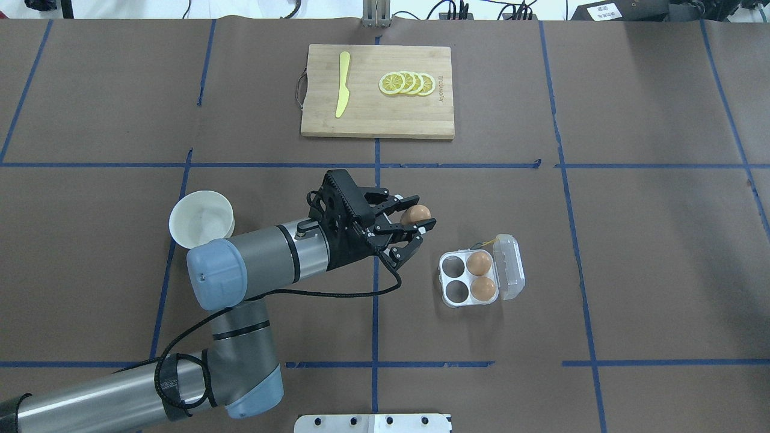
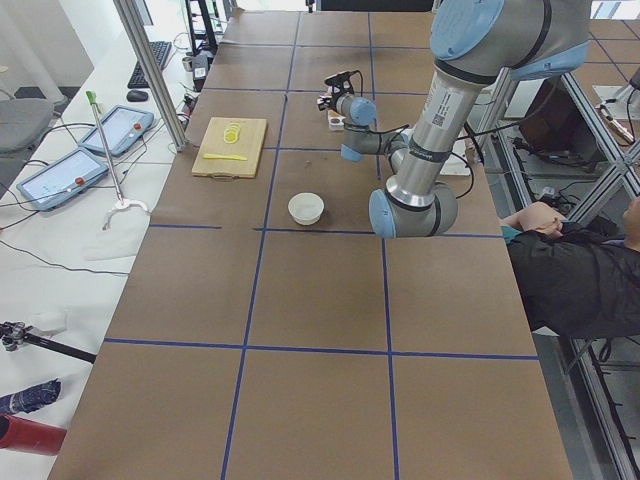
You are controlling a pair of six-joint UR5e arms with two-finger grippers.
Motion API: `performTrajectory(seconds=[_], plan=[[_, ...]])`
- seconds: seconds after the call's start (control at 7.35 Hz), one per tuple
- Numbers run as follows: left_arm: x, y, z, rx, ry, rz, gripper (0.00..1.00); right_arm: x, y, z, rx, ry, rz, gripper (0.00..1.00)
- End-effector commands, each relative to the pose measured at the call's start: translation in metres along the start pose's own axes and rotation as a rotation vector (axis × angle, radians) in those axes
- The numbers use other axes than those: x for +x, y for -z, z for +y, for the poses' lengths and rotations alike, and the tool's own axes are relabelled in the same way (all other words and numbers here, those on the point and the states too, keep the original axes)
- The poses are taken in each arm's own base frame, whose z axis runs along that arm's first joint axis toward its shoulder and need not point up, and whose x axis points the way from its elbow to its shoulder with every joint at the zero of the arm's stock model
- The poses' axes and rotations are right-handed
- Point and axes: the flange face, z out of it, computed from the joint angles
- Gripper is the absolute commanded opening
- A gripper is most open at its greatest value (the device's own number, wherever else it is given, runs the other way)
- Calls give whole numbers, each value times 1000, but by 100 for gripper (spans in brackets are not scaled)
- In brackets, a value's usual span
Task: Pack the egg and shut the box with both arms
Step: 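Lift the egg with the left gripper and carry it to the egg box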
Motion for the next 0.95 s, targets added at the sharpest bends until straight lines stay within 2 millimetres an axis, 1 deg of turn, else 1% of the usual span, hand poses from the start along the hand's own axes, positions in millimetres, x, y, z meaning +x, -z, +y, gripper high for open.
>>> performTrajectory(seconds=[0.0, 0.14, 0.41, 0.54, 0.68, 0.82], plan=[[25, -25, 24, -27, -48, -31, 0, 1, 1, 0, 1, -1, 2, 100], [31, -33, 30, -40, -52, -27, 0, 1, 1, 0, 1, -1, 2, 100], [44, -48, 31, -42, -47, -33, 0, 3, 2, 1, 3, -7, 4, 100], [55, -60, 33, -43, -44, -49, 0, 4, 2, 1, 4, -8, 5, 100], [63, -66, 35, -48, -37, -43, 0, 4, 4, 1, 7, -8, 5, 100], [66, -67, 40, -58, -34, -40, 0, 4, 4, 1, 7, -8, 5, 100]])
